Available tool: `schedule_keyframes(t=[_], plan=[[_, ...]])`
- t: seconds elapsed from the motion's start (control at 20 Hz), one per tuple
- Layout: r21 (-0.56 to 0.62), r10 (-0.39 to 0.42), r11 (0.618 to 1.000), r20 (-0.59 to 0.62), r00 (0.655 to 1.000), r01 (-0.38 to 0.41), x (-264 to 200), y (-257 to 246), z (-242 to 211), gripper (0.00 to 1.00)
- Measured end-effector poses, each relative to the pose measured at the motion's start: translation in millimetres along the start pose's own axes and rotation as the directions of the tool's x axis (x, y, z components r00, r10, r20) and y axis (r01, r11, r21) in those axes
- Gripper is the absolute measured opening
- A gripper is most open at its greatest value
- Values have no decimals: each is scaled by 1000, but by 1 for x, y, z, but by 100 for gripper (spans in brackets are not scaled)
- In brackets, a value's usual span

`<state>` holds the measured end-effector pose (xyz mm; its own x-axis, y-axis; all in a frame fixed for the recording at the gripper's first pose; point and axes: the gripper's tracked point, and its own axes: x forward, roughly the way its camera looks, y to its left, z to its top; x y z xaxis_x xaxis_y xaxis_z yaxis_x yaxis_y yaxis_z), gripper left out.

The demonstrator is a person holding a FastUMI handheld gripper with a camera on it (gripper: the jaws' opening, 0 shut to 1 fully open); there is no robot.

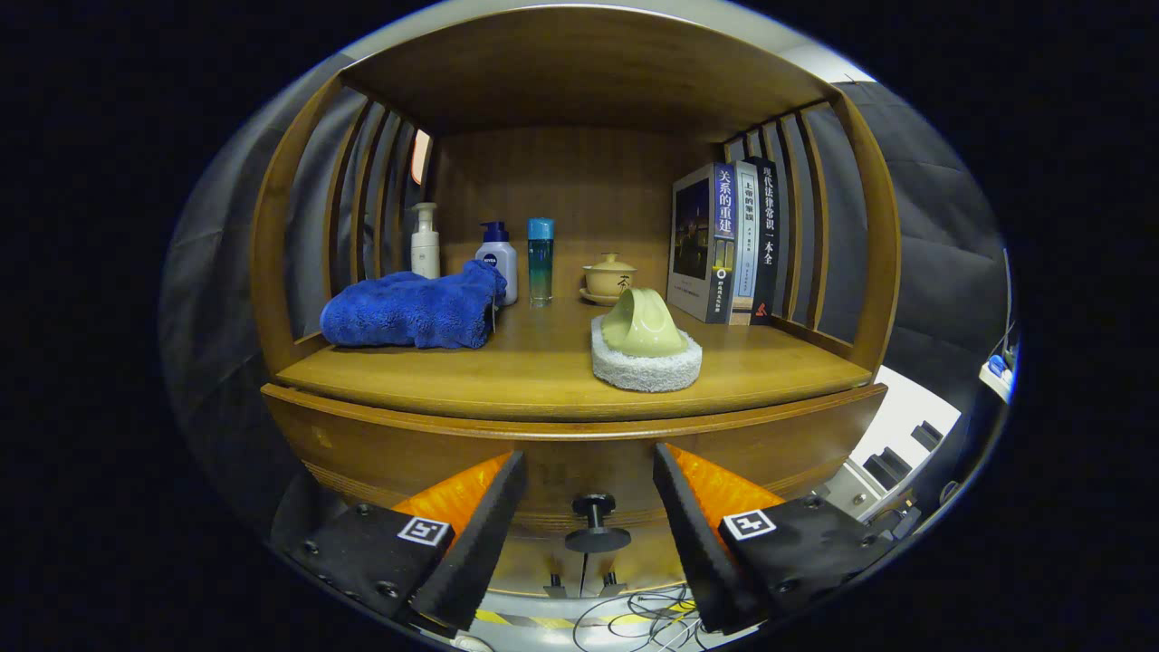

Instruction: Pull open the drawer, take out the items inside it, and place them on the countertop above the cabinet.

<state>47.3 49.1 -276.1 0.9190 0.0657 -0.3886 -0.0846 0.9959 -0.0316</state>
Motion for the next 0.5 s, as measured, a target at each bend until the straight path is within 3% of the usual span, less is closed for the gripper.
schedule_keyframes(t=[0.35,0.5], plan=[[32,-12,999,-23,1000,13,0,-2,0,94],[38,-4,999,5,1000,4,-8,-9,24,95]])
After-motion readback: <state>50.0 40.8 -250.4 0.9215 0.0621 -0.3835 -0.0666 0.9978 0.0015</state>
